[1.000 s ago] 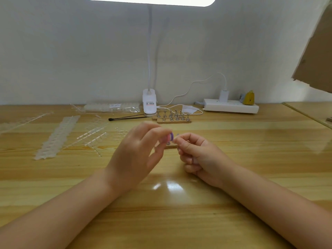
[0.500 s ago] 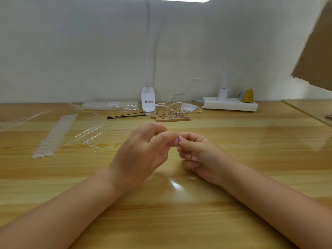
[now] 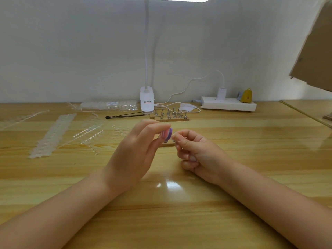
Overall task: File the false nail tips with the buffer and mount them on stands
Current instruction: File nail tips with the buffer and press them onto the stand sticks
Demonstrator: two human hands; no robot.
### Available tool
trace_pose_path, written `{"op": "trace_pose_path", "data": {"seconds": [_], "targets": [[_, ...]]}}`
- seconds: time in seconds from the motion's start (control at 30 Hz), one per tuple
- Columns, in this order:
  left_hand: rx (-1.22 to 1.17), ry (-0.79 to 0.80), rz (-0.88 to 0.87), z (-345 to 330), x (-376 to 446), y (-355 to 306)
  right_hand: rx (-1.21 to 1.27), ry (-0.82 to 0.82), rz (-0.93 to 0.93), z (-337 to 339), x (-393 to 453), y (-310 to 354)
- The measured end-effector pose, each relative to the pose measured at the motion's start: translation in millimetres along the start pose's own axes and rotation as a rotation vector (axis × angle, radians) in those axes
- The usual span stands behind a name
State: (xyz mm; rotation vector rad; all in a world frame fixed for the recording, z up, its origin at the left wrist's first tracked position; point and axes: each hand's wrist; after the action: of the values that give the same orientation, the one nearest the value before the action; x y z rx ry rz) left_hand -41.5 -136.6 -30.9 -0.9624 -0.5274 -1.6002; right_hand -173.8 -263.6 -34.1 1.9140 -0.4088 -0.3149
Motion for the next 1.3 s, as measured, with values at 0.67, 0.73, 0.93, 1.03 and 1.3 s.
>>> {"op": "trace_pose_path", "data": {"seconds": [0.67,0.73,0.93,1.03,1.3], "targets": [[0.371,-0.031,-0.283,-1,-1,-3,0.02,0.007,-0.103,-1,0,5],[0.382,0.012,-0.351,-4,-1,-7,-0.028,0.046,-0.106,-1,-1,5],[0.329,-0.04,-0.198,8,2,5,0.012,0.055,-0.129,1,1,5],[0.282,-0.008,-0.362,-4,-1,-9,0.001,0.096,-0.109,0,0,5],[0.342,-0.036,-0.328,4,0,2,-0.029,0.104,-0.168,1,1,4]]}}
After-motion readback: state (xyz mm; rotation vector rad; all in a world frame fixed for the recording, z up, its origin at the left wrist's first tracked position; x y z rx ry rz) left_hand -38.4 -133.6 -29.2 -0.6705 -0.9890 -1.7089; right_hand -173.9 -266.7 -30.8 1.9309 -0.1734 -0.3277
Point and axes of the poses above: each hand's wrist, its own x-axis towards the middle knuckle, its own z-axis out of the back of the hand, y = z × x, and after that the axes turned 1 degree about x, right-handed
